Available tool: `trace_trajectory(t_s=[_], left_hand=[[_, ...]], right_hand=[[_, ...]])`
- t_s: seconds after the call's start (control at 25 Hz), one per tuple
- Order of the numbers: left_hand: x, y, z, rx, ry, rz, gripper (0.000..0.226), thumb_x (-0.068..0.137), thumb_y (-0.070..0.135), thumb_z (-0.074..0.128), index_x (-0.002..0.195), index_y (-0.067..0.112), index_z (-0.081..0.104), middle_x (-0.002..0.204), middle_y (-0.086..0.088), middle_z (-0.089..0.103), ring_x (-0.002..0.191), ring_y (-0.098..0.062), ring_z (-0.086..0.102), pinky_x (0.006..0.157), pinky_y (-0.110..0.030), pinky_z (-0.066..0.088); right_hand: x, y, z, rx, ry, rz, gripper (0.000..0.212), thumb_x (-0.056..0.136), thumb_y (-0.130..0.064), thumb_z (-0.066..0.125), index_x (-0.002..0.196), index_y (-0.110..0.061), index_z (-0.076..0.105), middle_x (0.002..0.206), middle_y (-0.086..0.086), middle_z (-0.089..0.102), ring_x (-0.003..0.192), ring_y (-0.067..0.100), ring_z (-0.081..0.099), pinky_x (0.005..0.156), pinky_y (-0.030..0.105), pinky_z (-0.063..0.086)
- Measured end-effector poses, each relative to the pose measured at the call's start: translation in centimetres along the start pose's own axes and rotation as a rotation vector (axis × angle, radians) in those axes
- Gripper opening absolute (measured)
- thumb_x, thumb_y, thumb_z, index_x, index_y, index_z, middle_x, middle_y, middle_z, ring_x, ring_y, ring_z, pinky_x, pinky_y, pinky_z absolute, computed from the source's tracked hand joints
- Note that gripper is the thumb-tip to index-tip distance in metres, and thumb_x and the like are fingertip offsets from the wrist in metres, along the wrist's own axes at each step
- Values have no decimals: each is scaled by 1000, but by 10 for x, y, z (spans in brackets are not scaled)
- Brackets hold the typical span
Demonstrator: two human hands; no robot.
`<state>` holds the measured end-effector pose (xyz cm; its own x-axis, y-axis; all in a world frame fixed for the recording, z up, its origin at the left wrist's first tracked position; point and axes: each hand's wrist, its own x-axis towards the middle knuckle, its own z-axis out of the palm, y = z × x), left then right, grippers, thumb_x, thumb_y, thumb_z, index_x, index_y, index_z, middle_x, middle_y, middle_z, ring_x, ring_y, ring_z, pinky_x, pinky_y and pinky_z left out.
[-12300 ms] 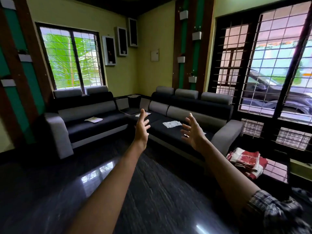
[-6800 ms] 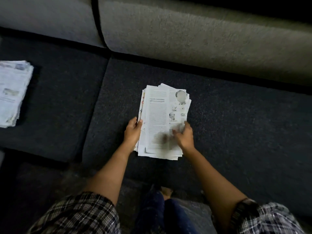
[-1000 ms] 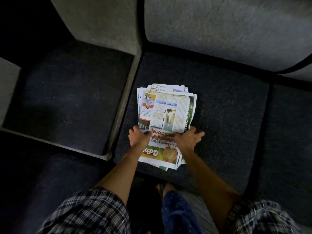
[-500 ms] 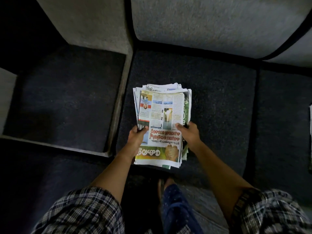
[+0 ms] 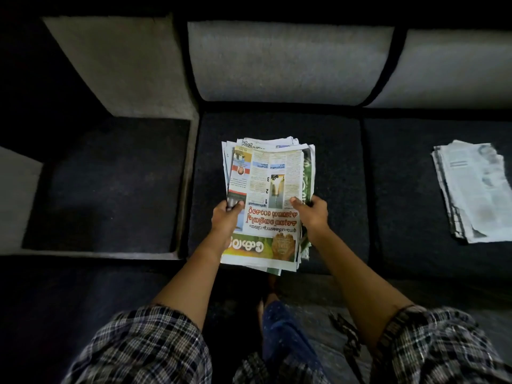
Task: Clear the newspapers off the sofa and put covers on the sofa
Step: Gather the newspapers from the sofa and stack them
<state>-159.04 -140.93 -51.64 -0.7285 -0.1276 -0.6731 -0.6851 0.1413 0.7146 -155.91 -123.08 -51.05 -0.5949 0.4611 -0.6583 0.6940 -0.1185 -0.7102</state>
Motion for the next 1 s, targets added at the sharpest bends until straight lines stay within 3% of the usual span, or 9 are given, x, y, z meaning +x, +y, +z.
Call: trace_trajectory(t_s=[0.12, 0.28, 0.4, 0.48, 0.64, 0.8, 1.0], left_hand=[[-22, 16, 15, 29, -36, 34, 24, 90, 12, 59, 110, -1, 61, 98, -8, 61, 93, -17, 55, 72, -22, 42], [-49, 36, 52, 103, -102, 63, 23, 89, 16, 60, 107, 3, 63, 103, -11, 65, 93, -20, 58, 80, -28, 43], [-73, 48, 98, 138, -172, 85, 22, 89, 17, 60, 108, 4, 63, 106, -11, 66, 98, -24, 60, 86, -32, 47], [-88, 53, 137, 160, -216, 94, 23, 90, 18, 60, 108, 5, 62, 108, -13, 66, 101, -26, 61, 87, -34, 48], [-118, 62, 228, 210, -244, 123, 22, 94, 19, 52, 111, 5, 56, 108, -13, 62, 93, -24, 58, 76, -31, 45], [-141, 60, 342, 243, -245, 75, 30, 97, 21, 45, 123, 6, 50, 117, -15, 59, 104, -30, 57, 85, -34, 46], [-163, 52, 467, 188, -263, -67, 28, 98, 18, 43, 123, 5, 49, 111, -15, 59, 88, -24, 55, 77, -33, 46]], right_hand=[[-19, -6, -30, 76, 32, -24, 24, 86, -12, 64, 108, -4, 61, 107, 15, 68, 90, 27, 67, 80, 42, 56], [-38, -16, -84, 149, 86, -53, 8, 85, -15, 66, 89, -15, 59, 104, 16, 68, 91, 31, 67, 81, 49, 55], [-42, -20, -137, 191, 133, -67, 17, 85, -15, 66, 99, -10, 59, 104, 15, 68, 90, 29, 68, 81, 48, 56], [-38, -18, -179, 223, 164, -63, 25, 84, -15, 66, 106, -6, 58, 104, 15, 68, 89, 28, 68, 80, 46, 56], [-15, -12, -265, 240, 215, -45, 30, 84, -14, 66, 111, -3, 57, 104, 15, 68, 87, 28, 68, 78, 45, 57], [32, -8, -370, 209, 206, -3, 27, 85, -15, 65, 109, -5, 56, 102, 15, 69, 83, 29, 69, 76, 47, 57], [87, -13, -481, 66, 200, -20, 23, 89, -19, 60, 109, -11, 53, 104, 10, 66, 87, 25, 68, 76, 43, 58]])
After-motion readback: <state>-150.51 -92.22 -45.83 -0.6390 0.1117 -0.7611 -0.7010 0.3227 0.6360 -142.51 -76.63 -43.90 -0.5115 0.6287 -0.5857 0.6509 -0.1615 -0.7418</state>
